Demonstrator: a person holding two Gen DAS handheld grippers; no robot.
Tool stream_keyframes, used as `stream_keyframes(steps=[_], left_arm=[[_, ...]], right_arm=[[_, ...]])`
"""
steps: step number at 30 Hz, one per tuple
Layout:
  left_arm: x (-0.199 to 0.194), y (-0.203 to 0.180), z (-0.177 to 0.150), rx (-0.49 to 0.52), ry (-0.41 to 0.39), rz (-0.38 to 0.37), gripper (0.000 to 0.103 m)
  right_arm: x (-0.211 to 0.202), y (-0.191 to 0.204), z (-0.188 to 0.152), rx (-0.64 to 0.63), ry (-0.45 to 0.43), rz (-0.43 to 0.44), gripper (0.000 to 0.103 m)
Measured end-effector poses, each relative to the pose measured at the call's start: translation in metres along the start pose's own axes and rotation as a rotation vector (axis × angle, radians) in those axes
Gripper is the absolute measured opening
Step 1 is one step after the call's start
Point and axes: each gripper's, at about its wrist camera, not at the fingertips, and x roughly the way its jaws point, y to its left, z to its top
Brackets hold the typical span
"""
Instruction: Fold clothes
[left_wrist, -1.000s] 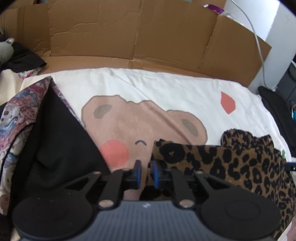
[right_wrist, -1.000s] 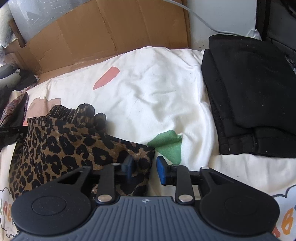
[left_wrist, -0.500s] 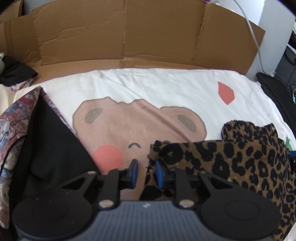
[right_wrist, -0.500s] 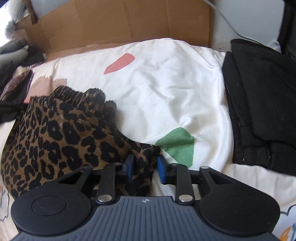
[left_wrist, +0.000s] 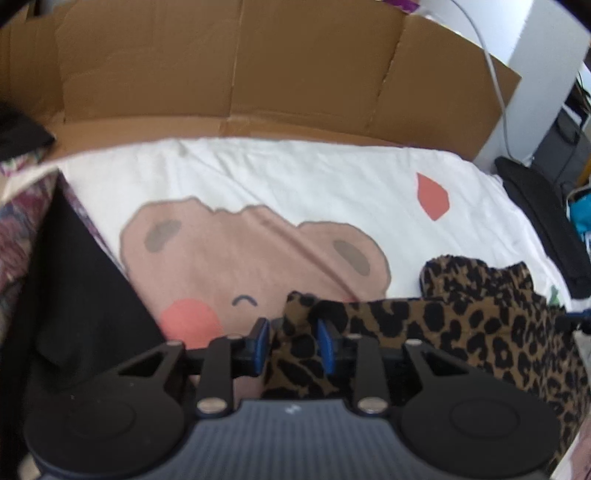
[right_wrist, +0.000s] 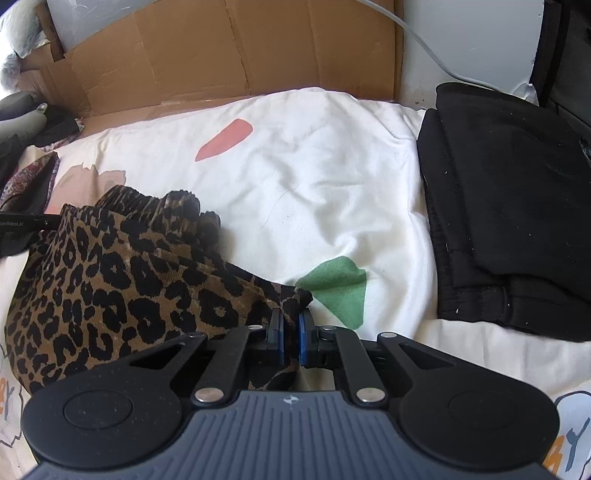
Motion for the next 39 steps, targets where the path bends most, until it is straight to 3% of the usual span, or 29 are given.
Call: stream_keyframes(steps=[5, 7, 9, 11, 20, 25, 30, 39], left_arm=[[0.01, -0.019, 0.001, 0.093, 0.009, 0.044, 0.039], [0.01, -0.018, 0.002, 0.082, 0.013, 0.035, 0.032], [0.008, -0.015, 0.002, 0.076, 0.013, 0.018, 0.014], [0.003, -0.013, 0.0, 0.066, 0.006, 0.012, 0.012], [-0.057, -0.007, 0.009, 0.014, -0.113, 0.026, 0.011], [-0.076, -0.004, 0.026, -0.043, -0.138, 0.041, 0.011], [-0.066, -0.009, 0.037, -0.039, -0.132, 0.066, 0.011], [-0.012, -0.003, 0.038, -0.073, -0.031, 0.088, 0.011]], right_arm=[[-0.003, 0.002, 0.001, 0.002, -0.016, -0.006, 0.005], [-0.007, 0.0, 0.002, 0.012, -0.028, -0.004, 0.005], [-0.013, -0.001, 0.002, 0.018, -0.042, -0.002, 0.005], [-0.02, -0.002, 0.003, 0.021, -0.058, -0.001, 0.005], [-0.066, 0.0, 0.011, 0.054, -0.135, 0.027, 0.005], [-0.079, 0.003, 0.022, 0.069, -0.164, 0.048, 0.005], [-0.064, 0.0, 0.035, 0.093, -0.14, 0.026, 0.004], [-0.01, -0.018, 0.039, 0.182, -0.036, -0.005, 0.004]])
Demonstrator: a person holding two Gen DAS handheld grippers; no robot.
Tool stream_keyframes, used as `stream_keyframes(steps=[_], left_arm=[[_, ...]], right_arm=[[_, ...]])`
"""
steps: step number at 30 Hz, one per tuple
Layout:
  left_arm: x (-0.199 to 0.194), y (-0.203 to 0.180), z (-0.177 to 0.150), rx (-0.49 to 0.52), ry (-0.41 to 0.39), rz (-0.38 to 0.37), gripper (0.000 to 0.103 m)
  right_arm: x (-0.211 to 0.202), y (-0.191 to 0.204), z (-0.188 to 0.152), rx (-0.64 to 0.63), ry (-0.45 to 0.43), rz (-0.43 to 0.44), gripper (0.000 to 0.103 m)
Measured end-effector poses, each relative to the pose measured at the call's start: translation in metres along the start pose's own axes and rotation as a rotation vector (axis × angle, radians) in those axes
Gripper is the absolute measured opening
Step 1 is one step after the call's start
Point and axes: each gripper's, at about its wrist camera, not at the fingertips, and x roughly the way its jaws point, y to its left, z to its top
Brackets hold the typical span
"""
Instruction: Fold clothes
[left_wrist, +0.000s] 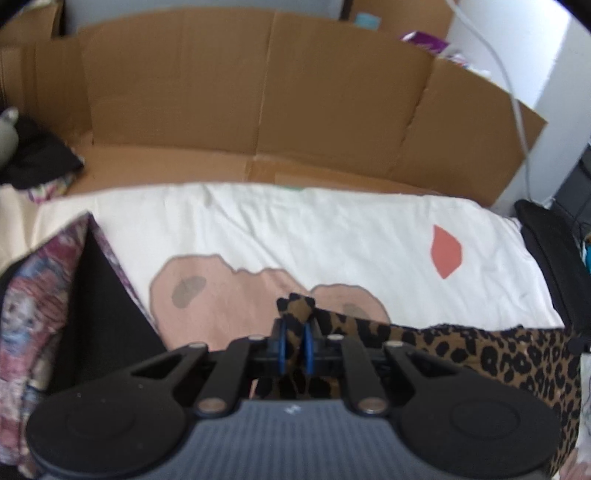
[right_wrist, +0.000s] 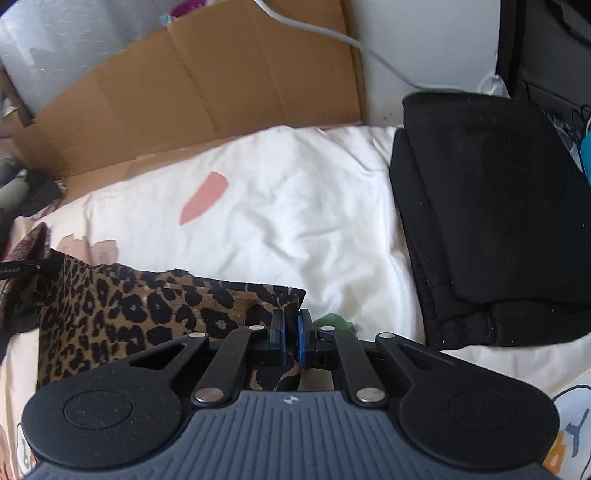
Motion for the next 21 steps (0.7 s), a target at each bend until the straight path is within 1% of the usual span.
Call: stream_keyframes(steps=[4, 5, 6, 7, 9, 10, 11, 12, 13, 16, 19, 21], left_arm=[[0.022, -0.004, -0.007, 0.014, 0.02, 0.009, 0.011], [0.027, -0.002, -0.01, 0.005, 0.031, 0.009, 0.011], [0.032, -0.001, -0.013, -0.004, 0.041, 0.01, 0.012], [0.034, -0.001, -0.015, -0.009, 0.039, 0.014, 0.012], [0.034, -0.003, -0.016, 0.006, 0.031, 0.028, 0.013], [0.031, -0.005, -0.016, 0.015, 0.027, 0.04, 0.016], [0.027, -0.006, -0.015, 0.024, 0.023, 0.055, 0.021], [0.024, -0.007, -0.015, 0.033, 0.019, 0.069, 0.024], [0.018, -0.007, -0.014, 0.035, 0.008, 0.078, 0.024], [-0.002, -0.006, -0.015, 0.036, -0.032, 0.088, 0.027], [-0.02, -0.012, -0.015, 0.033, -0.062, 0.068, 0.027], [-0.026, -0.023, -0.014, 0.044, -0.069, 0.035, 0.025]], right_arm=[[0.01, -0.004, -0.004, 0.007, 0.015, -0.027, 0.003], [0.015, -0.006, -0.006, 0.011, 0.021, -0.053, 0.003], [0.02, -0.009, -0.008, 0.015, 0.028, -0.079, 0.0], [0.024, -0.012, -0.01, 0.022, 0.034, -0.102, 0.0], [0.031, -0.028, -0.011, 0.079, 0.043, -0.105, 0.0], [0.029, -0.034, -0.01, 0.112, 0.037, -0.09, 0.0], [0.024, -0.037, -0.01, 0.124, 0.026, -0.079, 0.0], [0.018, -0.039, -0.011, 0.132, 0.013, -0.069, 0.0], [0.012, -0.037, -0.011, 0.116, -0.009, -0.062, 0.0], [-0.006, -0.029, -0.011, 0.08, -0.068, -0.036, 0.001], [-0.016, -0.015, -0.01, 0.059, -0.096, 0.021, 0.001], [-0.018, 0.0, -0.01, 0.029, -0.101, 0.063, 0.001]])
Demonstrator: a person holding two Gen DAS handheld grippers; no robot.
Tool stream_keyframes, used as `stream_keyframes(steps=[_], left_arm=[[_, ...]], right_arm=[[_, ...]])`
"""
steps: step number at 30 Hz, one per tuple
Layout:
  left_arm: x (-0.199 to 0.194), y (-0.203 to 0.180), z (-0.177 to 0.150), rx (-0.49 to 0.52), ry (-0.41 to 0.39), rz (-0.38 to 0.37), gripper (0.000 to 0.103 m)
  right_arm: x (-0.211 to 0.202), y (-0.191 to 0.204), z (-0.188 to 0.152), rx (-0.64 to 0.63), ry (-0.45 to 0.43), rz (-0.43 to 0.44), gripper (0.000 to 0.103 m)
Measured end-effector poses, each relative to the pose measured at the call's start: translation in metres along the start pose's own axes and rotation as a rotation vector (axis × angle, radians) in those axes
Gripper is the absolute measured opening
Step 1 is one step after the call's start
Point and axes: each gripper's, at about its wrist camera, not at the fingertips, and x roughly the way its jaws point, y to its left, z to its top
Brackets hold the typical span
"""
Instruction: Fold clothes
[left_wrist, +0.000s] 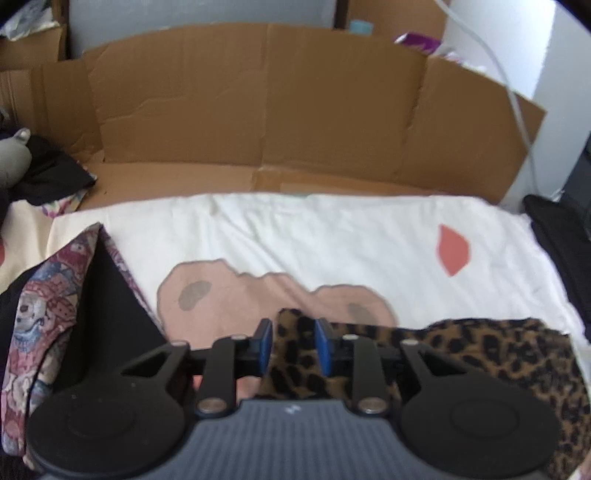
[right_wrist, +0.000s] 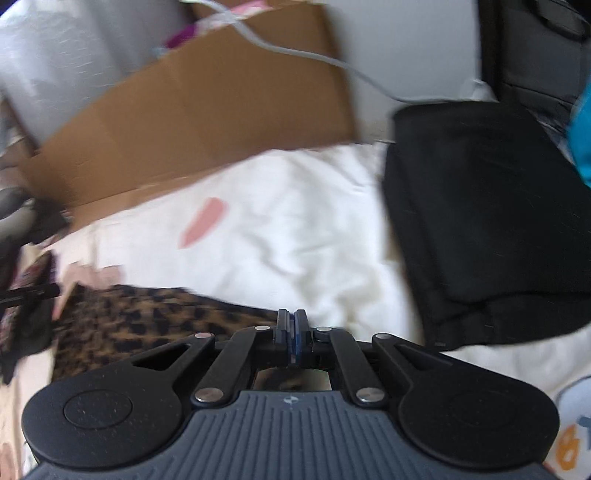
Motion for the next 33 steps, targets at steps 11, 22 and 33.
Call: stream_keyframes(steps=[11, 22, 33], left_arm=[[0.012, -0.079, -0.011, 0.146, 0.046, -0.235, 0.021], [0.022, -0.08, -0.018, 0.12, 0.015, -0.2, 0.018], [0.038, -0.101, -0.025, 0.219, 0.053, -0.21, 0.02]], right_arm=[[0.036, 0.09, -0.01, -0.2, 0.063, 0.117, 0.004], [0.068, 0.087, -0.003, -0.164, 0.049, 0.098, 0.007], [0.055, 0.086, 0.002, -0.147, 0.045, 0.144, 0.021]])
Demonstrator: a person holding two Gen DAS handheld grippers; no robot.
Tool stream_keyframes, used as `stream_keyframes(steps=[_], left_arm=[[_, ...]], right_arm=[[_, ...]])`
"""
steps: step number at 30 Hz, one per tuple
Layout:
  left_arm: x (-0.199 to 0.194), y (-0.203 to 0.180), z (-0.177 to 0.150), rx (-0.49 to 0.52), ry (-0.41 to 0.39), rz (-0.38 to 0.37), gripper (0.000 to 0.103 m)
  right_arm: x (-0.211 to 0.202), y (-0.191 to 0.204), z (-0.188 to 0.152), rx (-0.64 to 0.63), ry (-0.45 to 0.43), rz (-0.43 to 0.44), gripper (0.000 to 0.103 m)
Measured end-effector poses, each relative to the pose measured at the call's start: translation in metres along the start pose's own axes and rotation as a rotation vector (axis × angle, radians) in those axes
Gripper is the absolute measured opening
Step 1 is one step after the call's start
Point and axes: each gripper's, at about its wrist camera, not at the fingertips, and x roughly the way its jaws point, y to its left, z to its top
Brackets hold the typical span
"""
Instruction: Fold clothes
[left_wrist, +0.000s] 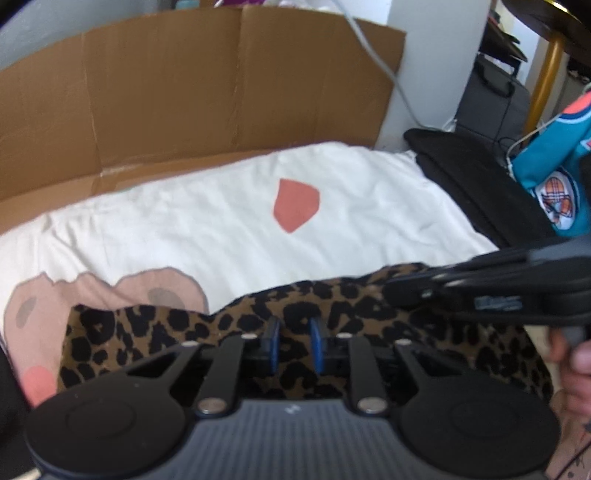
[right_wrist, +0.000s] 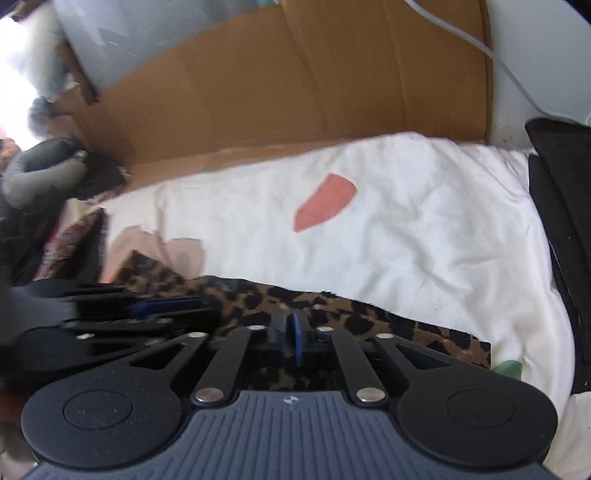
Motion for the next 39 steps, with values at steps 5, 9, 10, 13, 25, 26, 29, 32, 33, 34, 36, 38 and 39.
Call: stream_keyframes(steps=[5, 9, 10, 13, 25, 26, 29, 32, 33, 34, 36, 38, 39], left_arm=[[0.004, -0.001, 0.0, 0.025, 0.004, 0.004, 0.02], [0.005, -0.001, -0.003, 0.028, -0.009, 0.004, 0.02], [0.005, -0.002, -0.003, 0.04, -0.011, 0.007, 0.02], [0.005, -0.002, -0.003, 0.044, -0.013, 0.007, 0.02], [0.006, -0.001, -0.002, 0.046, -0.01, 0.005, 0.02], [0.007, -0.002, -0.003, 0.045, -0.012, 0.005, 0.02], [0.007, -0.002, -0.003, 0.051, -0.017, 0.007, 0.02], [0.007, -0.002, -0.004, 0.051, -0.019, 0.006, 0.02], [0.007, -0.002, -0.004, 0.048, -0.02, 0.009, 0.02], [0.007, -0.002, -0.005, 0.044, -0.021, 0.012, 0.02], [0.008, -0.002, -0.005, 0.042, -0.02, 0.012, 0.02], [0.008, -0.002, -0.005, 0.039, -0.02, 0.013, 0.02], [0.008, -0.002, -0.004, 0.036, -0.019, 0.014, 0.02]], right_arm=[[-0.021, 0.012, -0.02, -0.062, 0.002, 0.044, 0.036], [-0.021, 0.019, -0.044, -0.134, 0.039, 0.029, 0.047], [-0.022, 0.019, -0.05, -0.146, 0.046, 0.023, 0.053], [-0.029, 0.014, -0.065, -0.191, 0.064, 0.004, 0.06], [-0.062, -0.027, -0.101, -0.257, 0.11, -0.12, 0.068], [-0.064, -0.028, -0.104, -0.264, 0.113, -0.128, 0.068], [-0.068, -0.032, -0.111, -0.286, 0.124, -0.147, 0.068], [-0.073, -0.04, -0.117, -0.276, 0.123, -0.159, 0.068], [-0.075, -0.043, -0.117, -0.261, 0.125, -0.164, 0.068], [-0.077, -0.044, -0.117, -0.251, 0.128, -0.174, 0.068], [-0.082, -0.047, -0.116, -0.23, 0.132, -0.194, 0.066], [-0.09, -0.05, -0.113, -0.168, 0.117, -0.197, 0.058], [-0.095, -0.05, -0.112, -0.138, 0.101, -0.181, 0.055]])
